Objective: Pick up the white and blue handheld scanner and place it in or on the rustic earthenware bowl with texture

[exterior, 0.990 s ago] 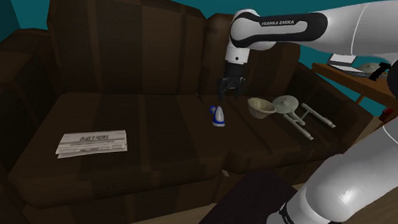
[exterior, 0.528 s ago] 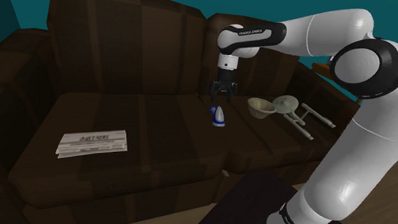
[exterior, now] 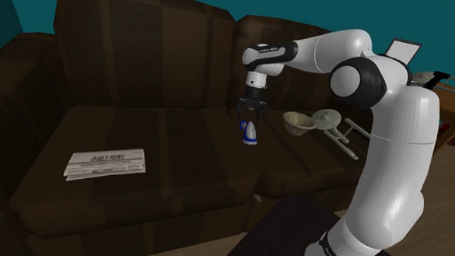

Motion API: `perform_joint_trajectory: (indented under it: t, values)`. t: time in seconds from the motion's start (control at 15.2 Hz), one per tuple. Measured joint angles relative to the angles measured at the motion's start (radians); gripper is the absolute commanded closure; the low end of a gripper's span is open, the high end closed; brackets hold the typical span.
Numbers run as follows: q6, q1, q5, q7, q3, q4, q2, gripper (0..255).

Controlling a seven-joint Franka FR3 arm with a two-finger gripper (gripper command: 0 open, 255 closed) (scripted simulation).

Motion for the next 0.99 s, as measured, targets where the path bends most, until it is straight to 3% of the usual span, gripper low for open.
perform_joint_trajectory:
  t: [0.53, 0.92, 0.99]
  values:
    - [0.086, 0.001, 0.013, -0.001, 0.000, -0.073, 0.022, 0]
    - [0.099, 0.000, 0.014, -0.004, -0.001, -0.084, 0.023, 0]
    - [0.099, 0.000, 0.014, -0.004, -0.001, -0.084, 0.023, 255]
